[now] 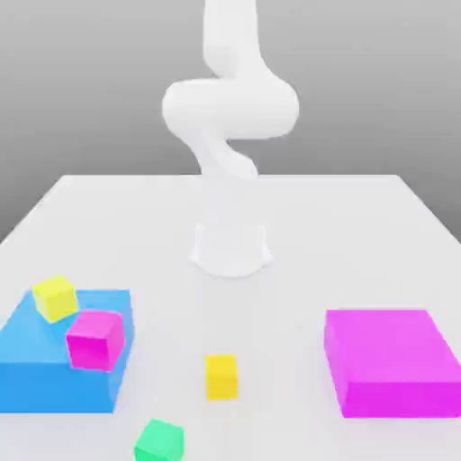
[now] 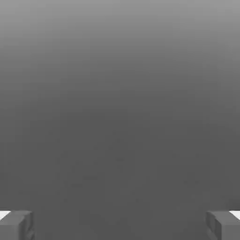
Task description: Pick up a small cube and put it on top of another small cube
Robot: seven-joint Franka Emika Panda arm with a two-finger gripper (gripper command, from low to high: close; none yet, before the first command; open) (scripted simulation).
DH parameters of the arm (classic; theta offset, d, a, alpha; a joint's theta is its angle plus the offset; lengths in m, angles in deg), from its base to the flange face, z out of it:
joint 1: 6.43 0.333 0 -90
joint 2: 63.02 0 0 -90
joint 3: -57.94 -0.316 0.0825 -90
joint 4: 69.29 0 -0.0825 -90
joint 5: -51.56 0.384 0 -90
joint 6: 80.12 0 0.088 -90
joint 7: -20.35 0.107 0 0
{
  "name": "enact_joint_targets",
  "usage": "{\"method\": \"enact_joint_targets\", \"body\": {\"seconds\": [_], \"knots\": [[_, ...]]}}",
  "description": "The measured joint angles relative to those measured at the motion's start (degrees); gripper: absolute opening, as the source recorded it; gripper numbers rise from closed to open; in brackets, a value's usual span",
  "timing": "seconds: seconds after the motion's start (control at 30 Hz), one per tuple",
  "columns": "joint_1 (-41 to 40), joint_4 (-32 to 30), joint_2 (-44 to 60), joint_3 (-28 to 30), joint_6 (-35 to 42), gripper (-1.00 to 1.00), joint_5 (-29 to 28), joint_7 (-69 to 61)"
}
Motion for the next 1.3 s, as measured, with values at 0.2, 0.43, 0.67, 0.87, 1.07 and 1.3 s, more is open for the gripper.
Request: {"method": "enact_joint_targets", "body": {"seconds": [0.2, 0.43, 0.67, 0.87, 1.07, 1.3], "knots": [[-0.87, -8.03, 13.31, -0.17, -8.81, 0.0, -2.0, -0.58], [-1.37, -16.97, 27.98, 0.55, -18.57, 0.0, -3.02, -2.1], [-1.63, -25.63, 42.44, 0.55, -28.39, 0.0, 0.05, -6.48], [-1.9, -24.63, 54.86, 0.07, -38.21, 0.0, 1.12, -7.46], [-1.8, -24.01, 58.27, 0.22, -40.94, -1.0, 0.93, -7.33], [-2.28, -25.35, 51.21, -0.27, -35.25, -1.0, 0.86, -7.23]]}}
